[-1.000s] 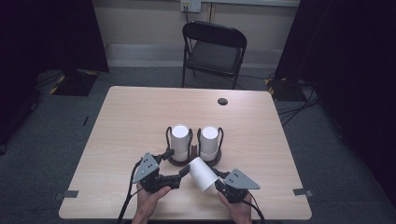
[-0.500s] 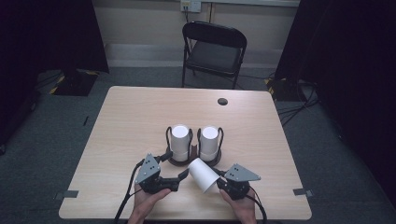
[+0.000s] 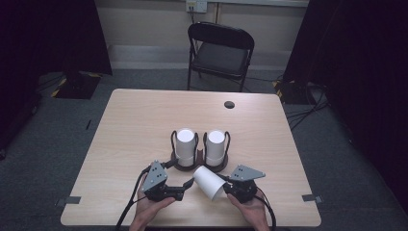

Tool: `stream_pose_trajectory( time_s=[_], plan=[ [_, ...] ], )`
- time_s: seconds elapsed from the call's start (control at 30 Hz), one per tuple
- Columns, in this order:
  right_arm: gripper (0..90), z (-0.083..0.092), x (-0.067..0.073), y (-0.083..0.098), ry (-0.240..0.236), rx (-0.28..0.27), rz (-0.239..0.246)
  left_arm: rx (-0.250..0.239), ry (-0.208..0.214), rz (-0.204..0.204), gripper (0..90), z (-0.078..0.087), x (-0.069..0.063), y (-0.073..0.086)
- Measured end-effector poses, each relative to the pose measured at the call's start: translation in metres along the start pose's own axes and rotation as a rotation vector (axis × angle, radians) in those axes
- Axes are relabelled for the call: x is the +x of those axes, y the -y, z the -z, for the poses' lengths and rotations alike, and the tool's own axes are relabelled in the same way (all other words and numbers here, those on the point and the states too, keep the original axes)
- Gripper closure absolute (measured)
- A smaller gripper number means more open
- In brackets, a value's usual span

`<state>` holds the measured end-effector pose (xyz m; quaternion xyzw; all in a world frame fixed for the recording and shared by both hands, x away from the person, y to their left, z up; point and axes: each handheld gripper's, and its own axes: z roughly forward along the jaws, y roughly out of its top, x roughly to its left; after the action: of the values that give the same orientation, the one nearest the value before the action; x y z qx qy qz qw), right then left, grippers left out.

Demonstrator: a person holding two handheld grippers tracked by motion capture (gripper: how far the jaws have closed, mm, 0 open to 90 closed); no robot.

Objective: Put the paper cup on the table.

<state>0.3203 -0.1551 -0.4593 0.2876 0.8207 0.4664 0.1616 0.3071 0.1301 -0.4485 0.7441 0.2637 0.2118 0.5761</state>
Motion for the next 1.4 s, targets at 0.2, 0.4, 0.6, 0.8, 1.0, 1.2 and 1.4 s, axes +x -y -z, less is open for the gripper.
stream_pose_trajectory(
  time_s=[0.2,0.4,0.6,0.8,1.0,1.2,1.4],
  plan=[
    [86.9,-0.002,-0.001,-0.002,-0.033,0.039,-0.004,0.035,0.044,-0.065,15.6,-0.002,-0.007,0.0],
    [86.7,-0.003,-0.005,-0.006,-0.067,0.087,0.003,0.059,0.068,-0.137,15.6,-0.007,-0.015,0.0],
    [86.7,-0.005,-0.007,-0.012,-0.096,0.135,0.019,0.082,0.087,-0.192,16.1,-0.01,-0.021,0.001],
    [86.7,-0.005,-0.011,-0.022,-0.122,0.181,0.022,0.122,0.11,-0.268,16.2,-0.014,-0.027,0.002],
    [86.7,-0.007,-0.011,-0.032,-0.158,0.239,0.043,0.149,0.102,-0.319,15.5,-0.018,-0.034,0.002],
    [86.7,-0.01,-0.01,-0.038,-0.182,0.282,0.059,0.175,0.145,-0.381,15.3,-0.023,-0.038,0.004],
    [86.7,-0.016,-0.008,-0.039,-0.192,0.317,0.058,0.22,0.152,-0.439,14.4,-0.026,-0.042,0.006]
  ],
)
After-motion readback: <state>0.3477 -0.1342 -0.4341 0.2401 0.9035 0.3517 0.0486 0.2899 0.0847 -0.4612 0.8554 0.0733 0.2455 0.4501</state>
